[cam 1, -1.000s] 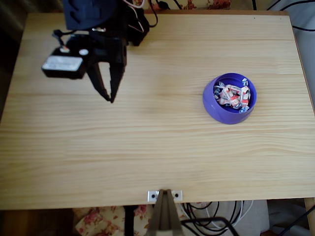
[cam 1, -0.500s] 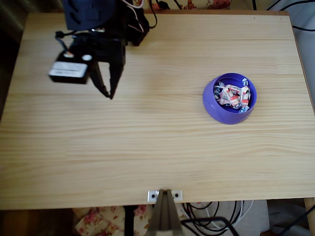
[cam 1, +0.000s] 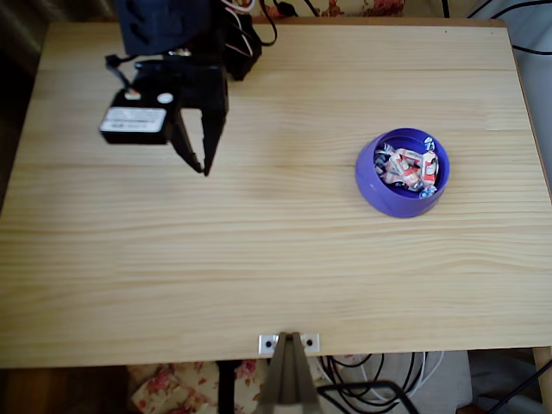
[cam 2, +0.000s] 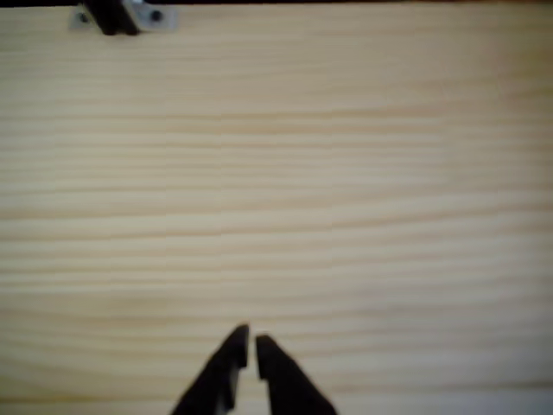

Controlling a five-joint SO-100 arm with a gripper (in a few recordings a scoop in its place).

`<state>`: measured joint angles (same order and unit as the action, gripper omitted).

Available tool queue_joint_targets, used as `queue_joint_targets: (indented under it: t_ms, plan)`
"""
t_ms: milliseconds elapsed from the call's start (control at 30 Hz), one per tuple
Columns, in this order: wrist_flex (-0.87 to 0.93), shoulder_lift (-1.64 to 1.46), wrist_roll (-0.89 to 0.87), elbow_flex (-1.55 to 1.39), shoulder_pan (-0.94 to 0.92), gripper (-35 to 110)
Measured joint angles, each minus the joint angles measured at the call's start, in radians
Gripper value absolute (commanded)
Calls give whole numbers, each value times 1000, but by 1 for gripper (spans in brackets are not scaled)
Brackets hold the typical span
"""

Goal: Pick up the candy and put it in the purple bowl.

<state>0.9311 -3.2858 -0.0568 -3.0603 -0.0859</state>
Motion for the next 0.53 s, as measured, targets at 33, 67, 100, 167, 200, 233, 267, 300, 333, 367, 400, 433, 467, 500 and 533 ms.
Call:
queue_joint_targets:
  t_ms: [33,67,100,167,200,233,267,300,333,367,400,433,467,500,533]
  plan:
    - [2,0,3,0,-5,0]
    - [2,0,11,0,-8,0]
    - [2,0,28,0,-9,0]
    - [2,0,49,0,-20,0]
    - [2,0,46,0,-26,0]
    - [2,0,49,0,-34,0]
    - [2,0,44,0,-41,0]
    - [5,0,41,0,-48,0]
    - [9,0,40,0,-51,0]
    - [9,0,40,0,-49,0]
    - [9,0,40,0,-43,0]
    - [9,0,44,0,-35,0]
    - [9,0,54,0,-32,0]
    - [9,0,52,0,-32,0]
    - [9,0,51,0,-34,0]
